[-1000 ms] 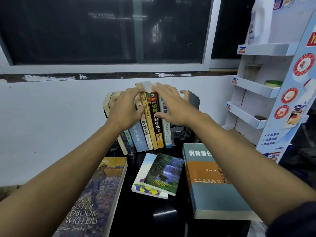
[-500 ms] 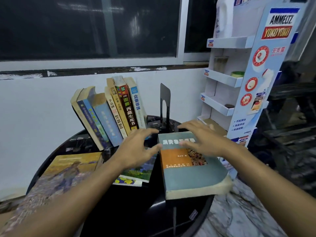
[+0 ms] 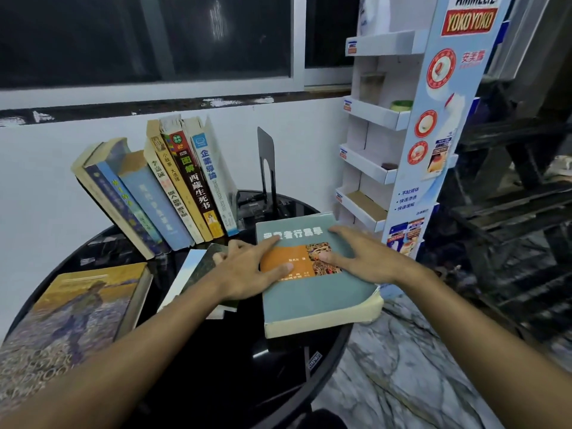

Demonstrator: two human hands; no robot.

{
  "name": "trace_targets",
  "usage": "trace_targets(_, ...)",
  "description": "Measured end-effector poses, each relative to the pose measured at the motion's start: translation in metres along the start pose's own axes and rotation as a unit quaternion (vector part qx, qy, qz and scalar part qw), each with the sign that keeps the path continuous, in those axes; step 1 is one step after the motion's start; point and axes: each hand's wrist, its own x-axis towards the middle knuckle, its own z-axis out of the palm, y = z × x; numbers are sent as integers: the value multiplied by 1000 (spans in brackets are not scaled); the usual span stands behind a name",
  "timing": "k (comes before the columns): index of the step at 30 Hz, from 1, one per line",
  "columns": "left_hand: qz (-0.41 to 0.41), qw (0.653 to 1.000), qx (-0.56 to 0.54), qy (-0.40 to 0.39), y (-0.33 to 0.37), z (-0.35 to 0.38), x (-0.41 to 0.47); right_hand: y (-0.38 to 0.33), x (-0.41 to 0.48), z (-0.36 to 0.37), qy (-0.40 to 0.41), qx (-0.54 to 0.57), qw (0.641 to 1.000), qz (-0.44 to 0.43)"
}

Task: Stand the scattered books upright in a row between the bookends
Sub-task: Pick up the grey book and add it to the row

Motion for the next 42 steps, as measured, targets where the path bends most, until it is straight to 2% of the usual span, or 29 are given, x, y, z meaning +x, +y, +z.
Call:
trace_targets(11,46,979,-193,47,-21,13,13,2,-6,8,81,111,990,-22)
trace_targets(17,79,936,-331,95,-13,15,11,4,-5,5,138,159,976,-59)
trace_targets(24,157,875,-413,195,-14,-10,6,-6,-5,-24,228,248,925,-175)
trace_targets(27,203,864,-415,202,-13,-23,3,-12,-4,-35,240,260,910,-217)
trace_targets(31,232,848,-430,204,-14,-31,-2,-18,-1,-41,252,225,909,-242)
trace_targets(35,253,851,-399,229,-17,-28,-7,-21,3,-37,285,181,903,-265)
trace_targets(42,277,862,-340,254,-19,-19,-14,-15,7,-34,286,125,908,-279)
